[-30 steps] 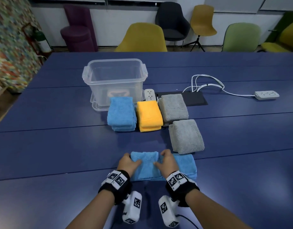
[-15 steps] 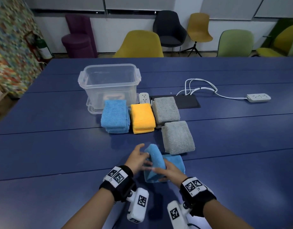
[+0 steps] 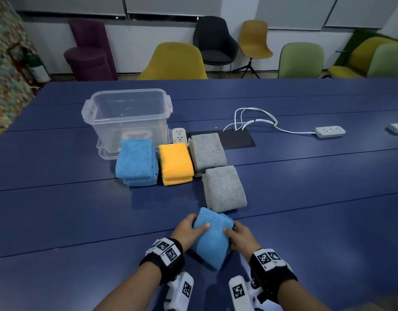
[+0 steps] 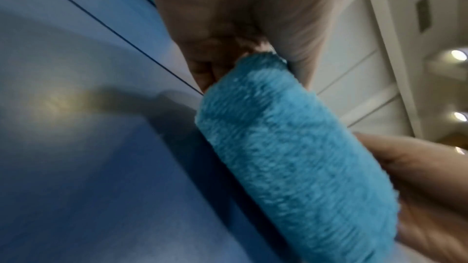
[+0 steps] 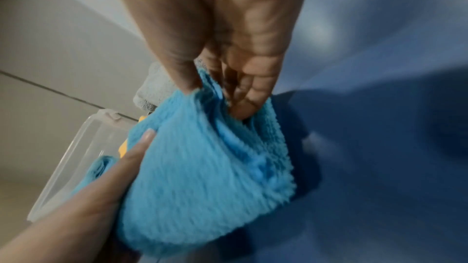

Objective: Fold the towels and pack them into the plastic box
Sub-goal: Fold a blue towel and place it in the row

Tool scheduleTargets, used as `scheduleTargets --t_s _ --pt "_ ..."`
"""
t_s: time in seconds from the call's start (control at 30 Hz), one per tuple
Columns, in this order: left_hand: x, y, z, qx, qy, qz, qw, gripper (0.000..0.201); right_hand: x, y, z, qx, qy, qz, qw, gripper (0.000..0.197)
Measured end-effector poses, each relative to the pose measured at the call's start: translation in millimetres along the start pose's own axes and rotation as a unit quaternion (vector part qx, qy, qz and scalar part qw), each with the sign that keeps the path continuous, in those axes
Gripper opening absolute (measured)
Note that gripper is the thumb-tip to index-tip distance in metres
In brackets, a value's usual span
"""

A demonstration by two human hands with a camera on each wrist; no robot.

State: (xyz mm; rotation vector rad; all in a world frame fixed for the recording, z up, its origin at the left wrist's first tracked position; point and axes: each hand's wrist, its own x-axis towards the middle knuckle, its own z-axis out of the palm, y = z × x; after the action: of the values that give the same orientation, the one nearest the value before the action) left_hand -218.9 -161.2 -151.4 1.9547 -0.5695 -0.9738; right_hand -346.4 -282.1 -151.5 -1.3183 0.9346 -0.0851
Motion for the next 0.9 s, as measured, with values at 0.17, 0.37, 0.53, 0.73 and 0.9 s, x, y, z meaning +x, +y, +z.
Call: scheduleTargets --t_s 0.17,0.37,0.53,0.73,0.9 --pt "-1 9 29 0.208 0.026 -0.031 0.977 0.047 5 13 -9 -0.113 0.104 -0.060 0.986 0.013" --pt "3 4 46 0.221 0.105 -0.060 0.968 0.055 13 23 -1 -0.170 0.113 -0.029 0.978 0.031" --pt "6 -11 43 0.181 0.117 -0.090 0.972 0.055 17 26 7 -0.201 0.068 -0.020 0.977 0.035" --pt "-8 -17 31 -0.011 0.155 -0.087 0.984 0.037 15 23 32 -0.218 0.034 -0.030 0.975 0.028" --pt "-21 -8 -16 -0.155 0.177 -0.055 0.970 0.022 25 9 69 -0.160 -0.022 -0.043 0.986 0.073"
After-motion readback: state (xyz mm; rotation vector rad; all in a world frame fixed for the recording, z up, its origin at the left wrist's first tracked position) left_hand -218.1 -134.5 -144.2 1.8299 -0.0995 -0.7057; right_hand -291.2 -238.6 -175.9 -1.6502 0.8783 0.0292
